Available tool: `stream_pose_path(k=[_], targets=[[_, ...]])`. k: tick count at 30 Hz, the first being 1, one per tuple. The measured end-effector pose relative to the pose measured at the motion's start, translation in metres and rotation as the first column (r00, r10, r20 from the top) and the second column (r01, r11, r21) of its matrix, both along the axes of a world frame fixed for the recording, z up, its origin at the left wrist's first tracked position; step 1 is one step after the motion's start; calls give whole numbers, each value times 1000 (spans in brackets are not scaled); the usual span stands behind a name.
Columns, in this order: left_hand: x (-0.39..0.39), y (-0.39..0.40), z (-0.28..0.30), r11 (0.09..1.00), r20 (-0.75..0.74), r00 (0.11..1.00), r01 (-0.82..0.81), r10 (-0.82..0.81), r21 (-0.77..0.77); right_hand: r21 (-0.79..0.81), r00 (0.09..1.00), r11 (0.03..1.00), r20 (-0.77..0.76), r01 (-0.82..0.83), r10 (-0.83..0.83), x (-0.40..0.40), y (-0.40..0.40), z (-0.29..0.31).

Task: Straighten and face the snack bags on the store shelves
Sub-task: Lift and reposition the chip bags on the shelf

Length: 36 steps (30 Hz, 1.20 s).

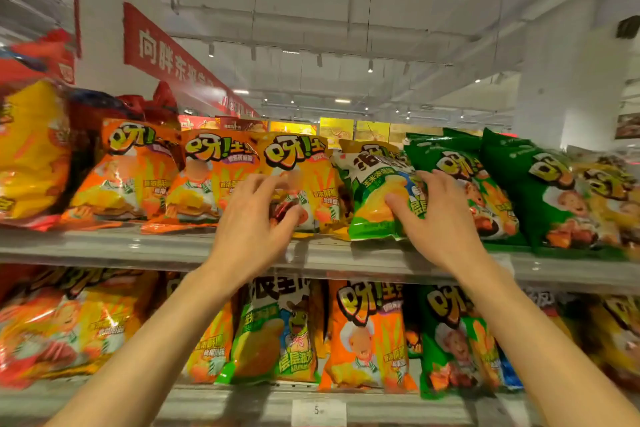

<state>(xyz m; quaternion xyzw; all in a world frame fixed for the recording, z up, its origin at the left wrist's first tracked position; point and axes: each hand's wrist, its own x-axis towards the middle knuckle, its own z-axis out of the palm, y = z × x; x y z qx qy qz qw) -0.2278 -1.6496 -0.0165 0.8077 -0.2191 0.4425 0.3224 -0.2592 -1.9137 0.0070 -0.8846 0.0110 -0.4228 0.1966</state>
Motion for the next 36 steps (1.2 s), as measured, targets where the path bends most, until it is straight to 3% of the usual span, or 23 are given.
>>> stream_pose_path(k=[3,6,13,16,18,20,24,27,30,36], targets=[[9,-20,2,998,-6,999,-41,41,49,95,985,993,-151,-75,88,2,-4,-5],[16,-30,-1,994,-18,997,-72,74,85,103,970,988,-201,-116,135,3,-2,-6],[15,-27,1,991,7,995,-96,96,93,364,941,883,-45,-298,336,1,-11,0],[6,-29,3,995,72,993,-94,93,17,428,913,822,21,-376,407,-6,-13,5],[-3,-35,5,998,31,999,-7,9,-56,425,900,808,45,-409,433,-12,-14,6],[-11,-43,8,984,-129,983,113,-131,-135,409,889,806,34,-429,457,-20,-15,6],[-23,-62,18,859,-396,792,295,-465,-419,340,878,827,-7,-448,479,-34,-17,3],[-28,-73,19,823,-413,738,339,-534,-456,289,869,836,-23,-467,494,-44,-20,-1],[-30,-80,14,867,-415,783,305,-464,-393,280,842,810,-10,-516,540,-53,-29,-6],[-41,-113,6,808,-367,754,356,-545,-470,359,813,738,128,-571,568,-79,-58,-10]])
